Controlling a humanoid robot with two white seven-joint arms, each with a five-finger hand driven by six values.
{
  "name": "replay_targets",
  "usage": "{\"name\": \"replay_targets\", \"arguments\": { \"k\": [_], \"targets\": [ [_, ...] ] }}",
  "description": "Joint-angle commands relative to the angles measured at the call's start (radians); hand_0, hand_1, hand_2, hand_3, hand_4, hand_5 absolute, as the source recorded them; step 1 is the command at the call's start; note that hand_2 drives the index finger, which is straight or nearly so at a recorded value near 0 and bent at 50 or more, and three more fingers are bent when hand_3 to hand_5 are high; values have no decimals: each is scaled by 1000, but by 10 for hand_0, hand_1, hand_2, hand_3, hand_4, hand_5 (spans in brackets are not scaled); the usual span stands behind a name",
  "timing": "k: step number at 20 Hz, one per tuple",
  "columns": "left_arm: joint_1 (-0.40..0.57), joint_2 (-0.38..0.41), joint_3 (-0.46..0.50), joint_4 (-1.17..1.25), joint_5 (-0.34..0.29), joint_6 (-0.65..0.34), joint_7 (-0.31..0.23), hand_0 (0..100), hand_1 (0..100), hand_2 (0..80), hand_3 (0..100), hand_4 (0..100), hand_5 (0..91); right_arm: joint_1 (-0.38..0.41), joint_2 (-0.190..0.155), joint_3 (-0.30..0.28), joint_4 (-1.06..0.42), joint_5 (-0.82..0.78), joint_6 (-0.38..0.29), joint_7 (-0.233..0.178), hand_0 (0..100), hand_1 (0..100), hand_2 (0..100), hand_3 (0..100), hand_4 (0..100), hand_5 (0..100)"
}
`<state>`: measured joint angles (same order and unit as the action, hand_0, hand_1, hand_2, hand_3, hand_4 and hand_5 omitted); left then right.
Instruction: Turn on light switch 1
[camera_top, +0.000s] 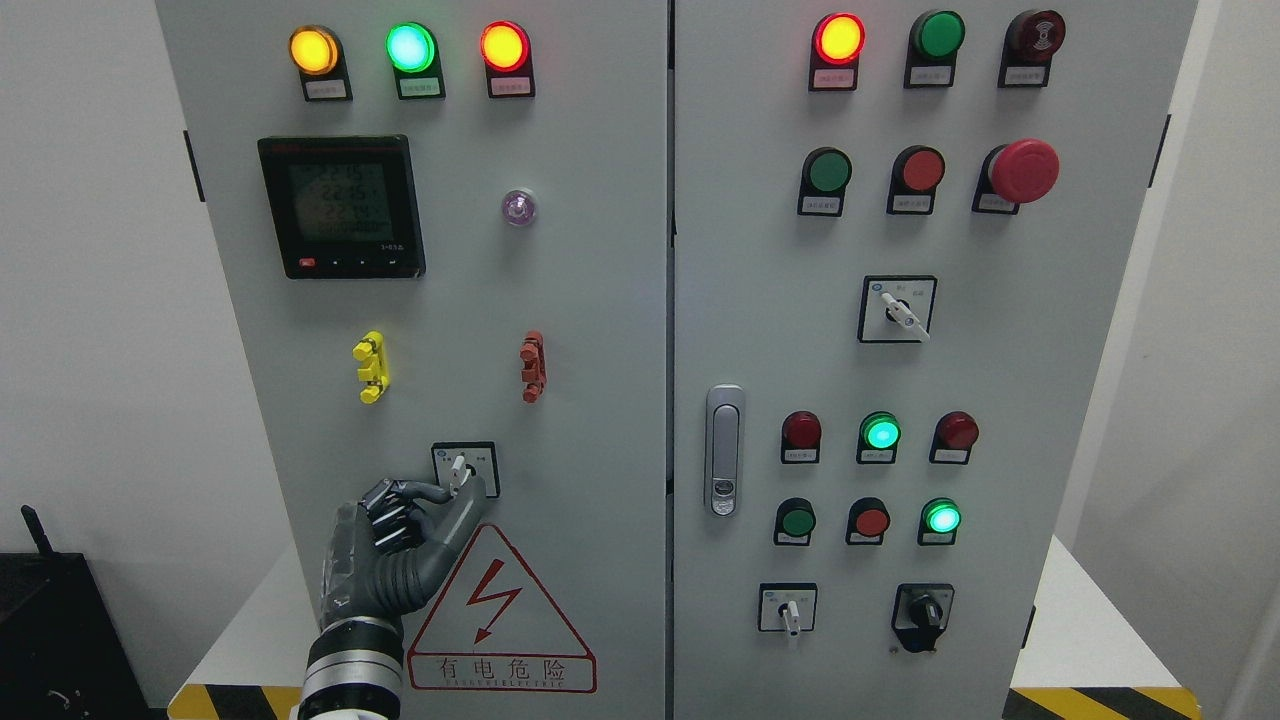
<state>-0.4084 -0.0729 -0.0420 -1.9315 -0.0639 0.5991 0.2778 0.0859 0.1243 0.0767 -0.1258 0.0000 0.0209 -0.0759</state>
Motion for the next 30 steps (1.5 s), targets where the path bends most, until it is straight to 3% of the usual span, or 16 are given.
{"name": "replay_targets", "arguments": {
  "k": [1,30],
  "targets": [
    [-4,-8,-1,5,-1,1,0,84,694,607,964,987,880,0,0,0,0,-25,1,1,0,0,0,0,0,0],
    [-20,-18,-1,6,-16,28,3,102,663,616,992,1000,880,0,0,0,0,-25,1,1,0,0,0,0,0,0]
  ]
}}
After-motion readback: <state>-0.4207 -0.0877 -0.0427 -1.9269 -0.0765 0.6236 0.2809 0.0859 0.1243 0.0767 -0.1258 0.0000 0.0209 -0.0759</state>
